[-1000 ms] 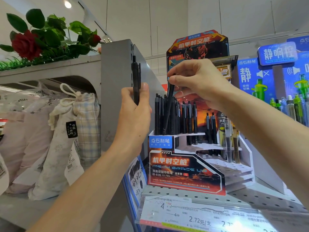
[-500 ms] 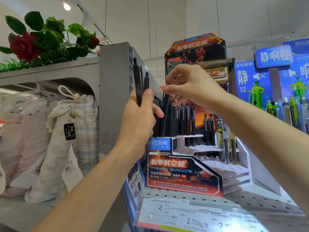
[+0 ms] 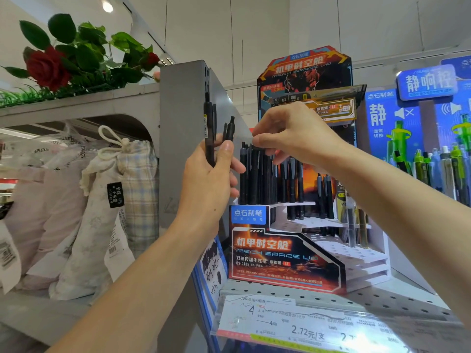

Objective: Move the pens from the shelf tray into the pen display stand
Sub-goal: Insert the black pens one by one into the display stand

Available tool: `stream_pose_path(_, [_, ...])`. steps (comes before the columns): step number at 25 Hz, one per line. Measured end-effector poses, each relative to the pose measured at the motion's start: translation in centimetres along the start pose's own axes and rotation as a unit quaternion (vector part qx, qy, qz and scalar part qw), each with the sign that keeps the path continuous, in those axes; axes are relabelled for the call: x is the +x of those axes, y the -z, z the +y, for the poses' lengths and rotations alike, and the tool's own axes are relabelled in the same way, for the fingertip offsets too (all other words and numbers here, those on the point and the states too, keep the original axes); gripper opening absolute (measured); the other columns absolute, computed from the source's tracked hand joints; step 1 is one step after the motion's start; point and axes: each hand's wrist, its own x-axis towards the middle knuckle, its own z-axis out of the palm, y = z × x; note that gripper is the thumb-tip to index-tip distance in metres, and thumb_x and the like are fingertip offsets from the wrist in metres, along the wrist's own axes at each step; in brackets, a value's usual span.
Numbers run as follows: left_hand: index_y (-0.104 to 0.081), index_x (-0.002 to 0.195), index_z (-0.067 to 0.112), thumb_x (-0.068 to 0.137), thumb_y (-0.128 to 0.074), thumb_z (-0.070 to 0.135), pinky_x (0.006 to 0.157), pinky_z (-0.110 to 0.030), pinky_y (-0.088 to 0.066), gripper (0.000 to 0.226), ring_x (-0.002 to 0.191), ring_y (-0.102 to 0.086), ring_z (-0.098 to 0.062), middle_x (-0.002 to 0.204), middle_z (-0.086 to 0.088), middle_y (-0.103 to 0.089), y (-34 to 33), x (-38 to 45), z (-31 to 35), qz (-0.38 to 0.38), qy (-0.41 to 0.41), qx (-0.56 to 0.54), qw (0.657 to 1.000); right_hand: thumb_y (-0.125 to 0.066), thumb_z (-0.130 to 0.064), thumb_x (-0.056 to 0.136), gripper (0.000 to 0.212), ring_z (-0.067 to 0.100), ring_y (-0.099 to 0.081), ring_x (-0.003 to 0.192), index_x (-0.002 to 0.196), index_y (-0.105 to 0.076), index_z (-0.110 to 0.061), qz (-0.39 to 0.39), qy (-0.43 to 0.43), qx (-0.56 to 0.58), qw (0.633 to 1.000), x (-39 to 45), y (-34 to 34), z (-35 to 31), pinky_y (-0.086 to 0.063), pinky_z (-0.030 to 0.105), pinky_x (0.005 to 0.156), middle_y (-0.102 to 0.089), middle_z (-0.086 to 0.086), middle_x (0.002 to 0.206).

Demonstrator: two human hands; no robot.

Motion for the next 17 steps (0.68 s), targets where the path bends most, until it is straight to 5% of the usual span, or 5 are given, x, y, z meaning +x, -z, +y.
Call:
stream_pose_path(10, [-0.054, 0.103, 0.03, 0.107, -0.044, 0.032, 0.051, -0.012, -0.05, 0.011, 0.055, -0.054, 0.002, 0.076, 0.008, -0.076, -0.59, -0.17, 0.49, -0.016, -0.012, 0.009, 1.0, -0.073, -0.018, 0.091, 0.014, 0.014, -0.071, 0.08, 0.103, -0.073, -0.011, -0.033, -0.001, -0.011, 0.999, 0.17, -0.18, -0.13, -0.056, 0.018, 0.053, -0.073, 0.002, 0.093])
stream_pose_path(15, [-0.054, 0.102, 0.035, 0.106, -0.046, 0.033, 0.052, -0.009, -0.048, 0.01, 0.056, -0.054, 0.005, 0.073, 0.012, -0.074, -0.37, -0.33, 0.46, -0.025, -0.004, 0.022, 0.999, -0.069, -0.021, 0.094, 0.016, 0.007, -0.064, 0.068, 0.107, -0.074, -0.013, -0.031, 0.015, -0.047, 0.998, -0.2, -0.11, -0.2, -0.052, 0.015, 0.05, -0.07, -0.002, 0.092])
stream_pose_path(17, [-0.056, 0.106, 0.035, 0.105, -0.048, 0.034, 0.053, -0.012, -0.048, 0.009, 0.058, -0.054, 0.003, 0.074, 0.01, -0.072, -0.37, -0.34, 0.32, -0.034, 0.001, 0.021, 0.999, -0.064, -0.025, 0.098, 0.02, 0.005, -0.061, 0.066, 0.112, -0.072, -0.014, -0.006, 0.01, 0.028, 1.0, -0.35, -0.03, -0.41, -0.05, 0.015, 0.051, -0.069, -0.002, 0.091])
